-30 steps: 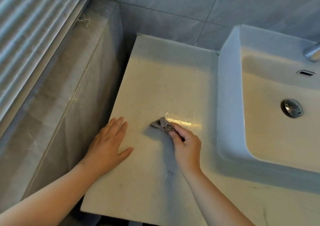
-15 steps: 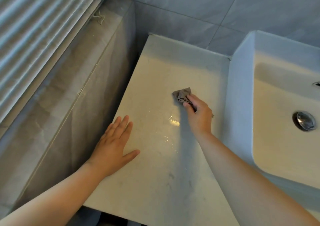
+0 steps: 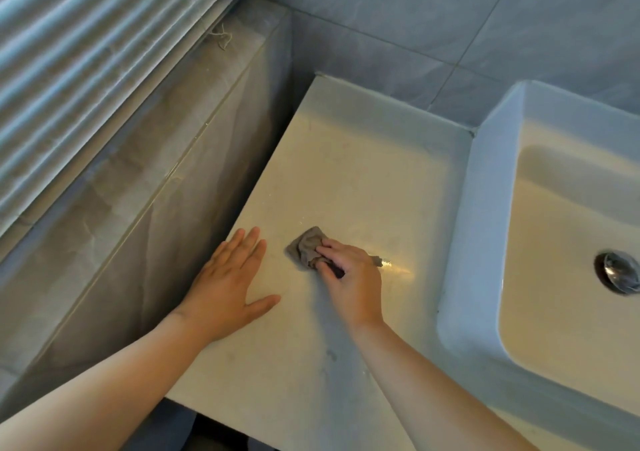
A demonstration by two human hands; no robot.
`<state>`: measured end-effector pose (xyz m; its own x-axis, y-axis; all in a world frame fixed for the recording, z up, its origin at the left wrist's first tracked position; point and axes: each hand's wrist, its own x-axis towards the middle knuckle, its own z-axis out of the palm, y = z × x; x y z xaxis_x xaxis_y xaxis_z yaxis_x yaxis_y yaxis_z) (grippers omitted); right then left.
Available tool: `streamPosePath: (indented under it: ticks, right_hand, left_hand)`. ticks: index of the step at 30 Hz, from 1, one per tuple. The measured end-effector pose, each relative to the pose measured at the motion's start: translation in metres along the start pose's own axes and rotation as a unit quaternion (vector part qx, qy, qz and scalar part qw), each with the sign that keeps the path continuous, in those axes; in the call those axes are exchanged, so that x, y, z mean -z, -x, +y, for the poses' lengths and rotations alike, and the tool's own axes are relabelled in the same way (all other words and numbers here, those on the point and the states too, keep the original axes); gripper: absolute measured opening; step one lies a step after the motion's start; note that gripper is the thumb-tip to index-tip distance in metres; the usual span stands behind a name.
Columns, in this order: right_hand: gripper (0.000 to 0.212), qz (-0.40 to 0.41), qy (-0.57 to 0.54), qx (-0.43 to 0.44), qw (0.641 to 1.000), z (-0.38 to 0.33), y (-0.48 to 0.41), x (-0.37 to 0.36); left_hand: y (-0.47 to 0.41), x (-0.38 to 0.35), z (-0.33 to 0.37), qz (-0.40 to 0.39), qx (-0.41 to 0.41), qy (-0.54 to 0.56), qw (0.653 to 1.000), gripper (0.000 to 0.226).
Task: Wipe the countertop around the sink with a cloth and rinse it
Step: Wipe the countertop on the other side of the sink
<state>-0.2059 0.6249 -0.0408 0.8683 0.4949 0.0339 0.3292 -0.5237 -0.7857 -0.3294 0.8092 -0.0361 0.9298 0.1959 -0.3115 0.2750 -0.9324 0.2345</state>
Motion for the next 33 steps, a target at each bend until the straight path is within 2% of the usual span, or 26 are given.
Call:
streamPosePath:
  ticks: [2,5,7,10,15,20,27,33]
  right_hand:
    - [0.025,-0.022,-0.008,-0.005,1.000,-0.003,0.003,0.002]
    - [0.025,-0.037,-0.077,-0.066,0.994,-0.010,0.006,0.011]
    - [0.024,-0.003,-0.120,-0.089,0.989,-0.015,0.002,0.021]
    - [0.021,0.051,-0.140,-0.074,0.986,-0.024,-0.020,0.033]
    - [0.018,0.067,-0.101,-0.050,0.991,-0.032,-0.085,0.030]
    - [0.019,0.053,-0.030,-0.076,0.995,-0.024,-0.103,-0.005]
    - [0.025,-0.005,0.001,-0.019,1.000,-0.025,-0.054,-0.029]
    - [0.025,-0.021,-0.002,-0.010,1.000,-0.031,-0.016,-0.036]
  left_hand:
    - [0.000,0.001,0.001,-0.002,0.005,0.004,1.000,0.109]
    - [0.000,0.004,0.003,-0.011,0.016,0.008,1.000,0.107]
    - [-0.001,0.004,0.003,-0.015,0.017,0.007,1.000,0.112]
    - [0.000,0.003,0.002,-0.019,0.019,0.015,1.000,0.112]
    - [0.008,0.007,0.003,0.006,0.044,0.073,0.996,0.095]
    - [0.034,0.009,-0.011,0.036,0.110,0.123,0.986,0.075]
    - [0.056,0.009,-0.027,-0.008,0.131,0.221,0.966,0.077]
    - [0.060,0.012,-0.025,-0.024,0.121,0.225,0.966,0.080]
